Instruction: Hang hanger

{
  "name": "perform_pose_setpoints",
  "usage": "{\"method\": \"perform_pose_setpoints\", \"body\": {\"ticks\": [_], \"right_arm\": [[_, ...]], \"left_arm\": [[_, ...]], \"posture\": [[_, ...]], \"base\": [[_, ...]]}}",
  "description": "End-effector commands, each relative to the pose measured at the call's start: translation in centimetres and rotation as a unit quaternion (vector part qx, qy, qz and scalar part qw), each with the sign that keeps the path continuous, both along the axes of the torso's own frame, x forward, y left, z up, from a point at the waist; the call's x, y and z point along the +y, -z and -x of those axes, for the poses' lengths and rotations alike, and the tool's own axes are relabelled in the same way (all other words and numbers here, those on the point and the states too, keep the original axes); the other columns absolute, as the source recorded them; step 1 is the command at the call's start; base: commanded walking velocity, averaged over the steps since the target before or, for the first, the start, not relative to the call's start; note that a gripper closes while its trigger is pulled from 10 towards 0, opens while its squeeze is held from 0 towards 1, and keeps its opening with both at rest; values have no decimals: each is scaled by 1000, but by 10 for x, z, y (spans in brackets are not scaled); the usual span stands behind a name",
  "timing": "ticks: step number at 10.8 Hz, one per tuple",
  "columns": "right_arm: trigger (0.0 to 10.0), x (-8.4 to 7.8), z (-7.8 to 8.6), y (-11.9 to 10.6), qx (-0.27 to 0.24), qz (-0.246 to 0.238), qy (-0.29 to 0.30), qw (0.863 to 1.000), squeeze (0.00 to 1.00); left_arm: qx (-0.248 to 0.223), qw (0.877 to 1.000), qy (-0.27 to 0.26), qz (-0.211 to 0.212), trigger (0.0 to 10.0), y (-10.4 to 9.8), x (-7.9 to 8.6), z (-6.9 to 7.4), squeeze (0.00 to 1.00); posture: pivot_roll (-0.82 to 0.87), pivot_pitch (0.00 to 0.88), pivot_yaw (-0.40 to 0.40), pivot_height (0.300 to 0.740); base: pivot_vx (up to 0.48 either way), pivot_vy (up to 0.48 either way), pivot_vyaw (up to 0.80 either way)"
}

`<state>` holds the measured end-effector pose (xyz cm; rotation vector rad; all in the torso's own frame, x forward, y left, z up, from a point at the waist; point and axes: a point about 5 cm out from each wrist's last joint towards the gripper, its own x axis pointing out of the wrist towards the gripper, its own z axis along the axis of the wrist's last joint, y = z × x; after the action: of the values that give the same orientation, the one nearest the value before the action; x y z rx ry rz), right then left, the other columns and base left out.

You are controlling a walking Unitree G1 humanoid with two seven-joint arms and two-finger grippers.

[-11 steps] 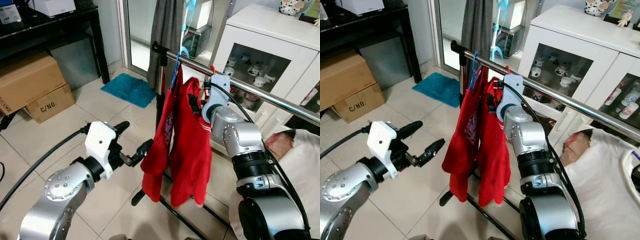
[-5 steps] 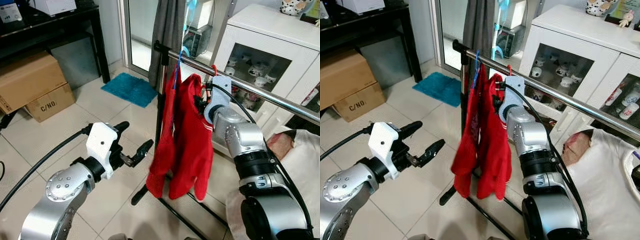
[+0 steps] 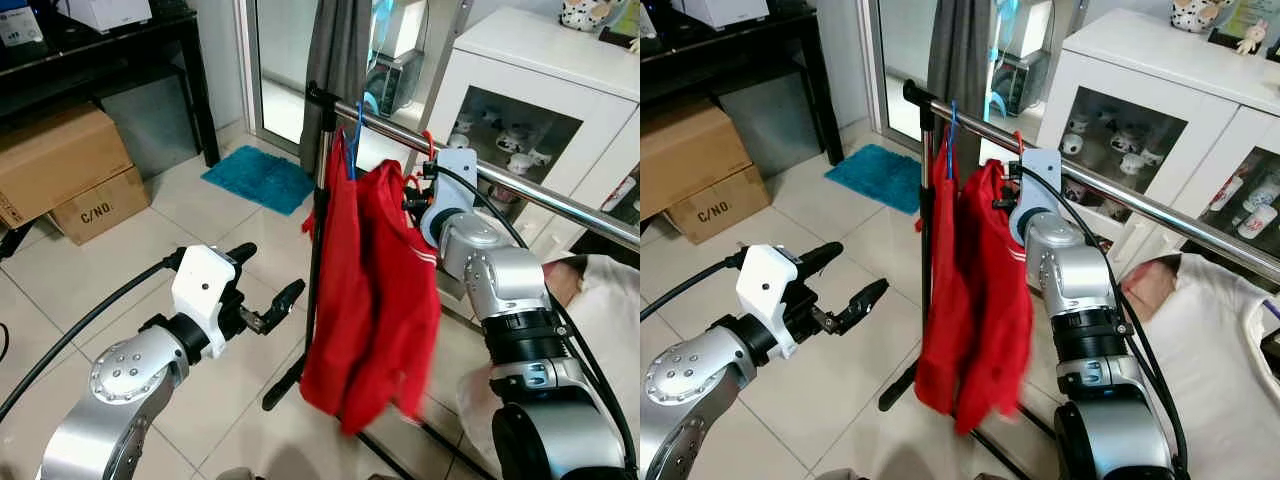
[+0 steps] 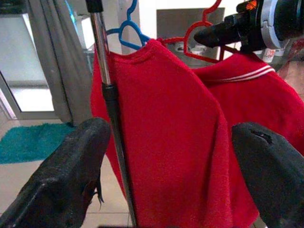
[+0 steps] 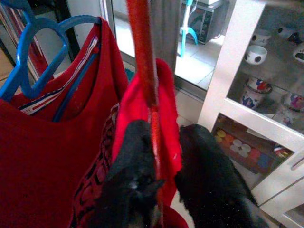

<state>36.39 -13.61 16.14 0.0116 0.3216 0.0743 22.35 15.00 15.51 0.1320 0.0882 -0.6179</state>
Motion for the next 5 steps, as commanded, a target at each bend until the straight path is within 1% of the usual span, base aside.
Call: {"method": "perform_pose_setpoints", "body": {"ticks": [1, 3, 4, 5], "right_arm": [[0, -5, 2, 1, 7, 8, 2, 1000, 0], [0, -2, 3, 1, 7, 3, -4, 1000, 0], [0, -1, 3, -2, -2, -3, -8, 1000, 0], [0, -1, 4, -6, -13, -12, -12, 1000, 0]], "left_arm": [[-4, 1000, 3, -5, 10000, 0, -2, 0, 0], [-4, 1000, 2, -6, 10000, 1, -1, 0, 0], [-2, 1000, 0, -3, 10000, 1, -1, 1, 0], [24, 999, -17, 12, 10000, 4, 1, 0, 0]], "posture": [[39, 24, -52, 740], [44, 23, -56, 740], [44, 23, -56, 740], [43, 17, -56, 740]], "base": [[0, 0, 0], [0, 0, 0], [0, 0, 0], [0, 0, 0]]}}
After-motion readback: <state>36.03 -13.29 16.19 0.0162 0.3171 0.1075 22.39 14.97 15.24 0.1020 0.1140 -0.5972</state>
